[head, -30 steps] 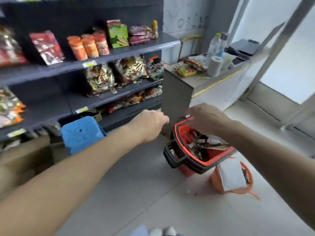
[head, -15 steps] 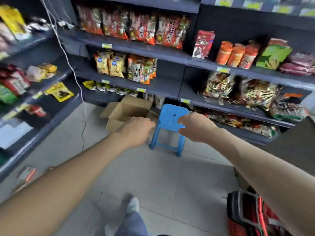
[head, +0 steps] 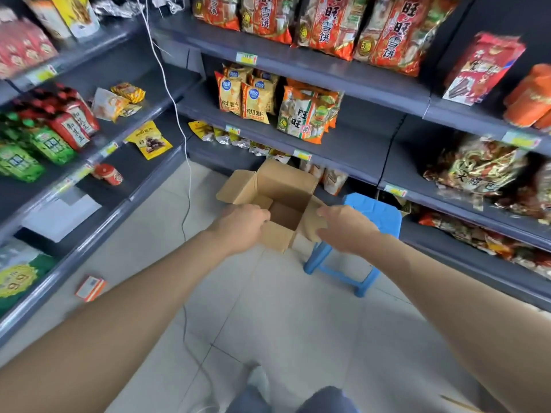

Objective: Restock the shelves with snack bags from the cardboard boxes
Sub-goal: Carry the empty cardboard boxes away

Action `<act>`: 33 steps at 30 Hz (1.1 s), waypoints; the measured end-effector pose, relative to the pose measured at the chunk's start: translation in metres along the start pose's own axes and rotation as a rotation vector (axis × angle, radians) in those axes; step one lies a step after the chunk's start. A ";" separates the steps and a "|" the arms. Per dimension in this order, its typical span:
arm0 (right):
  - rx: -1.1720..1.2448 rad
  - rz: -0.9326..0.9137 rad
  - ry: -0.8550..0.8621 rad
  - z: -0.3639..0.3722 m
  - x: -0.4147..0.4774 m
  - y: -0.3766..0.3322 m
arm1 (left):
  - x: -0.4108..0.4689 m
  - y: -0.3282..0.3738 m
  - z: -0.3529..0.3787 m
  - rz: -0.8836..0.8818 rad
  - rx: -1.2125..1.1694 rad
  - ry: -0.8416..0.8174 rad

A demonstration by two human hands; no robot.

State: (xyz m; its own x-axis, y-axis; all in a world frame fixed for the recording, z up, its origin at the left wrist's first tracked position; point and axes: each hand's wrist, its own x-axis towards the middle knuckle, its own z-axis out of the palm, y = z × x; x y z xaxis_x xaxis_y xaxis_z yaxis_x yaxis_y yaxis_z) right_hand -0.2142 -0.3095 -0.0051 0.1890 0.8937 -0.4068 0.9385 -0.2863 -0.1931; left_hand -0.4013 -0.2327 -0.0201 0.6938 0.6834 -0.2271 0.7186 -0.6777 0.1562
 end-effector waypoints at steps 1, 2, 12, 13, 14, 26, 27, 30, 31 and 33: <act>0.002 0.004 -0.011 -0.002 0.016 0.002 | 0.014 -0.007 0.001 -0.003 -0.016 0.000; -0.003 0.004 -0.024 -0.005 0.032 0.004 | 0.028 -0.013 0.003 -0.007 -0.027 -0.007; 0.026 0.047 -0.123 -0.001 0.225 0.044 | 0.189 -0.046 0.039 -0.164 -0.159 -0.045; 0.018 0.062 -0.138 0.007 0.244 0.049 | 0.206 -0.051 0.047 -0.182 -0.190 -0.065; 0.000 0.072 -0.166 0.017 0.265 0.054 | 0.222 -0.058 0.056 -0.205 -0.216 -0.080; 0.123 0.270 -0.337 0.171 0.472 0.105 | 0.389 -0.165 0.227 -0.366 -0.287 -0.225; 0.120 0.279 -0.354 0.190 0.485 0.109 | 0.399 -0.171 0.248 -0.357 -0.262 -0.245; 0.124 0.313 -0.401 0.246 0.519 0.123 | 0.425 -0.185 0.310 -0.329 -0.215 -0.294; 0.134 0.332 -0.416 0.265 0.530 0.128 | 0.433 -0.188 0.330 -0.321 -0.198 -0.307; 0.160 0.387 -0.409 0.300 0.550 0.139 | 0.449 -0.191 0.369 -0.314 -0.165 -0.337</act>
State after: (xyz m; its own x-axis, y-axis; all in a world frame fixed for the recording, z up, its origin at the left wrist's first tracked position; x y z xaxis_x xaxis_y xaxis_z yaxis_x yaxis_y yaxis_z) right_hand -0.0662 0.0390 -0.5238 0.3529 0.5169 -0.7799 0.7620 -0.6425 -0.0810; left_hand -0.2449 0.1034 -0.5071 0.4078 0.7036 -0.5819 0.9076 -0.3821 0.1741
